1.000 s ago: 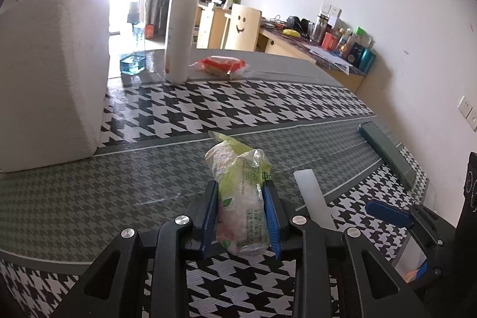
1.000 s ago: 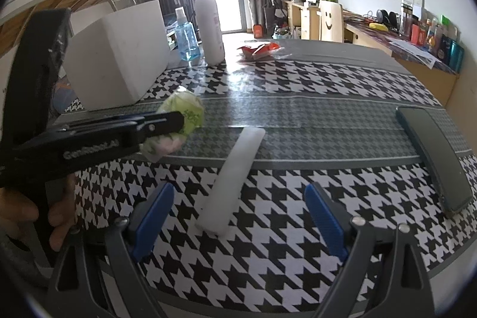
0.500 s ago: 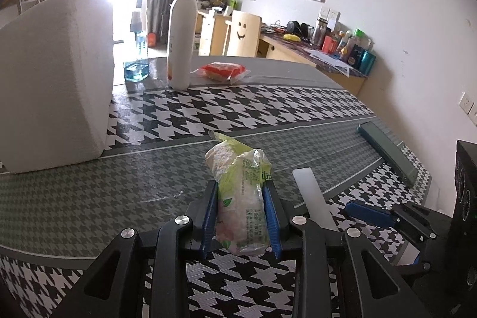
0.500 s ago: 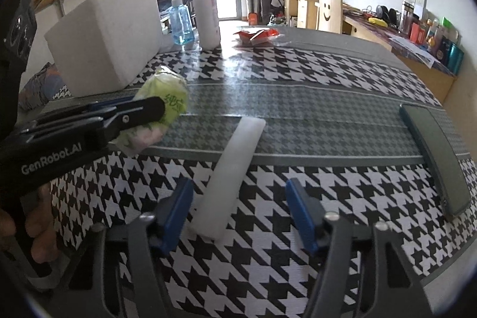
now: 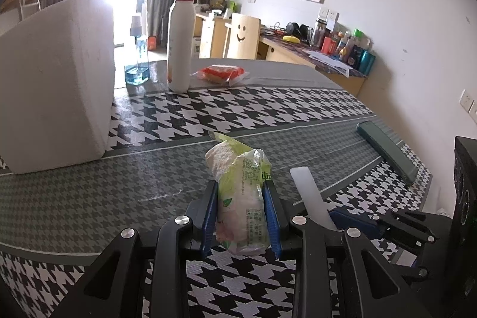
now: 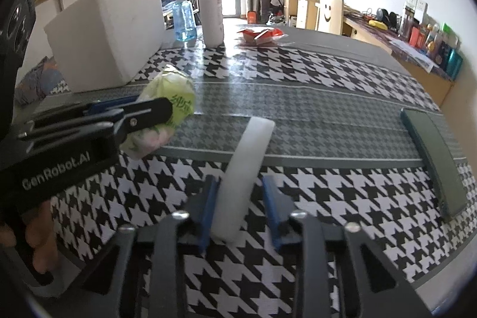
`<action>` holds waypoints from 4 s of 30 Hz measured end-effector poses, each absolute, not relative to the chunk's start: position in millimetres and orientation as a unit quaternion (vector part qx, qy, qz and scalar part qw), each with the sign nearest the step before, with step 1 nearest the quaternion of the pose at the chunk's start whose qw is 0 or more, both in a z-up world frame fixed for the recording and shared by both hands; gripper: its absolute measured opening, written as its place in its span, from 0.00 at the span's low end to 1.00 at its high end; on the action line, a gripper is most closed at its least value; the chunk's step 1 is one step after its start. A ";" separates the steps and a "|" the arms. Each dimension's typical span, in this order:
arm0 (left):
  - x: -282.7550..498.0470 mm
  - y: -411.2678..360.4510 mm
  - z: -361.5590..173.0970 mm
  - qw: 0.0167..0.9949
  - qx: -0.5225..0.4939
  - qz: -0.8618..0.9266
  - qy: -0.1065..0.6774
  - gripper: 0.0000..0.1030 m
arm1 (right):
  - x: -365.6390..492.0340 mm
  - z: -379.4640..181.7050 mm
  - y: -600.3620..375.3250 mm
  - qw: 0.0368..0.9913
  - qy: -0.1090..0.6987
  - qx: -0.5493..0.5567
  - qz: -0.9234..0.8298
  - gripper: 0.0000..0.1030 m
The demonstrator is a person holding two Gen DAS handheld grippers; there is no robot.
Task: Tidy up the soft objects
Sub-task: 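Lift the tissue pack with the left gripper while the right grasps the white foam stick, then carry the tissue pack and foam stick toward the foam box with both grippers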
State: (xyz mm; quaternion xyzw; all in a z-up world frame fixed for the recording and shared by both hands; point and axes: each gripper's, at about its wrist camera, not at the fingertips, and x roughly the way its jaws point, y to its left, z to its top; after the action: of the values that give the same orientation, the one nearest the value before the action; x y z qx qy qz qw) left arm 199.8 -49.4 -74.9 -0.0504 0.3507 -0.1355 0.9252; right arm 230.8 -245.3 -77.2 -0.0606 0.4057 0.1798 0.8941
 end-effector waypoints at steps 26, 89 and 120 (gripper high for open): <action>181.6 -46.5 -56.5 0.942 -0.030 -0.108 0.318 0.31 | 224.7 -53.7 -259.3 0.904 0.373 -0.024 0.206 0.21; 164.9 9.0 45.4 0.978 0.013 -0.048 0.204 0.31 | 230.1 51.6 -204.1 0.932 0.223 -0.077 0.275 0.21; 190.4 39.3 73.0 0.982 0.021 -0.014 0.185 0.31 | 262.3 88.5 -165.8 0.926 0.201 -0.085 0.307 0.21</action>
State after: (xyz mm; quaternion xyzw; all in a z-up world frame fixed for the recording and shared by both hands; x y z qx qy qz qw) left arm 190.4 39.3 73.0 0.0213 0.1851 -0.0145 0.9824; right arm 262.3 -165.8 88.5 -0.0852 0.2006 0.3073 0.9263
